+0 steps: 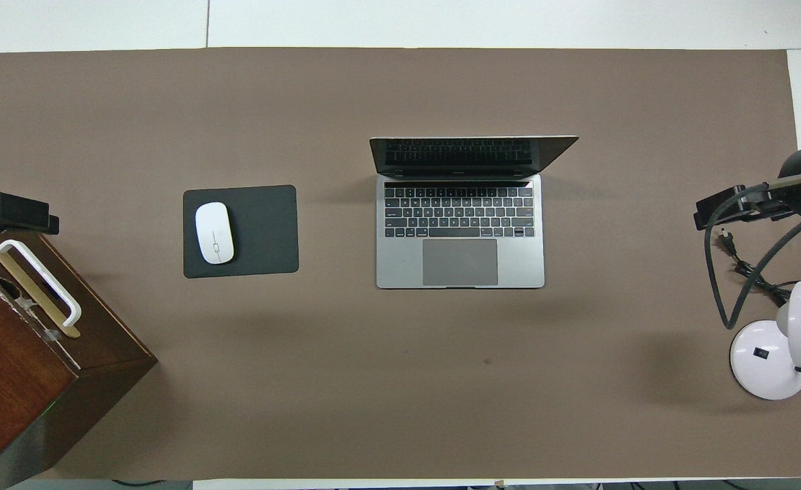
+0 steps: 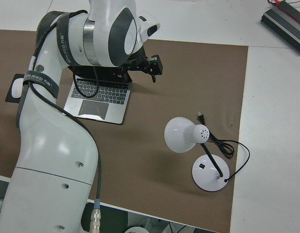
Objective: Close laptop with both arms
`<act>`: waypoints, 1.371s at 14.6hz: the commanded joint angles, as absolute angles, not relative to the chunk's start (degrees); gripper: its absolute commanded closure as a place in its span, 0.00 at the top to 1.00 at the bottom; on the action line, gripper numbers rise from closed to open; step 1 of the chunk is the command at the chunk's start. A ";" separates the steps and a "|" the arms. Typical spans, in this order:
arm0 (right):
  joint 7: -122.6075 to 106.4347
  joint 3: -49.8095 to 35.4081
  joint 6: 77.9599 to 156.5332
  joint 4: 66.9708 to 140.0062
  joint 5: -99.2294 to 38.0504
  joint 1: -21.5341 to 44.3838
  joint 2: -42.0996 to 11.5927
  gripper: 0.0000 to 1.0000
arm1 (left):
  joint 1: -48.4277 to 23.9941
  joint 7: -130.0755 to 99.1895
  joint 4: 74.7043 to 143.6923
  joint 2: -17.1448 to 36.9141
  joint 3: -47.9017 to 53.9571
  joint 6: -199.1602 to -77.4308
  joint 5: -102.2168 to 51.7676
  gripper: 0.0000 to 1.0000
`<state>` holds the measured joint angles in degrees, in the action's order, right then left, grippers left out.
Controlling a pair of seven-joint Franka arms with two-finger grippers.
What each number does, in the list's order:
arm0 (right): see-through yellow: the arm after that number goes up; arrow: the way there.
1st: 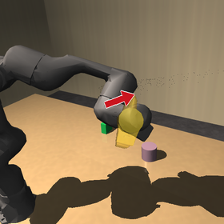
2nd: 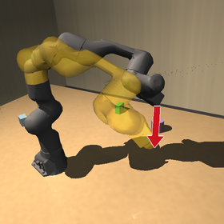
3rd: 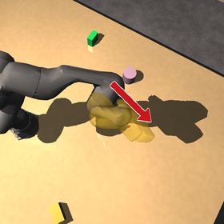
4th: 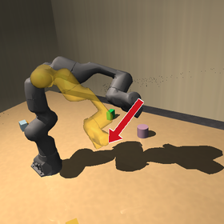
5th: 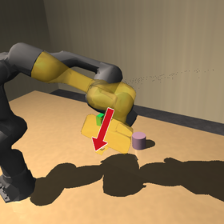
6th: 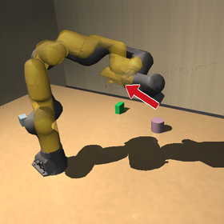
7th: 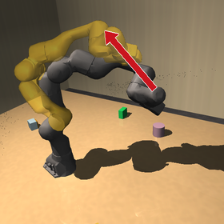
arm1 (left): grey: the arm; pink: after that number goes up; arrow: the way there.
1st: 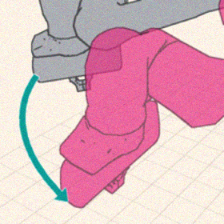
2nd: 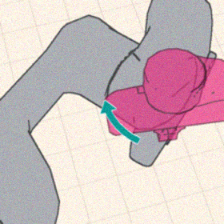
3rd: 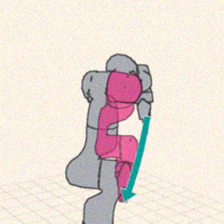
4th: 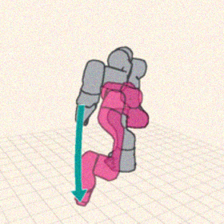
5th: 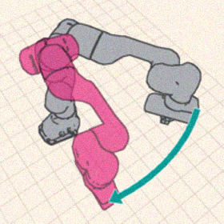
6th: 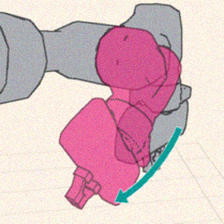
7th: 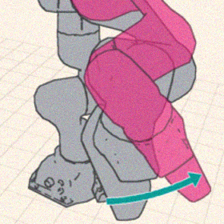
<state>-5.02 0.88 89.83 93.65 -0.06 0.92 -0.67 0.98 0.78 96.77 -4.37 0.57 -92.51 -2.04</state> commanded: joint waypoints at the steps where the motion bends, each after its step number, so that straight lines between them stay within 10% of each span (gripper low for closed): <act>1: -4.13 0.44 91.31 94.13 -1.06 -0.44 -0.26 1.00 | 0.44 -0.09 96.59 -5.01 0.09 -91.67 -1.23 1.00; 17: -4.57 0.35 97.99 95.10 -1.32 0.09 -0.26 1.00 | 0.88 -0.35 97.03 -5.19 -0.09 -94.31 -1.14 1.00; 18: -4.74 0.35 98.26 95.18 -1.41 -0.09 -0.26 1.00 | 0.88 -0.53 97.03 -5.19 -0.09 -94.31 -1.14 0.84; 20: -4.57 0.44 98.43 95.54 -1.06 -0.26 -0.18 1.00 | 0.88 -0.18 97.03 -5.10 -0.09 -94.39 -1.14 0.00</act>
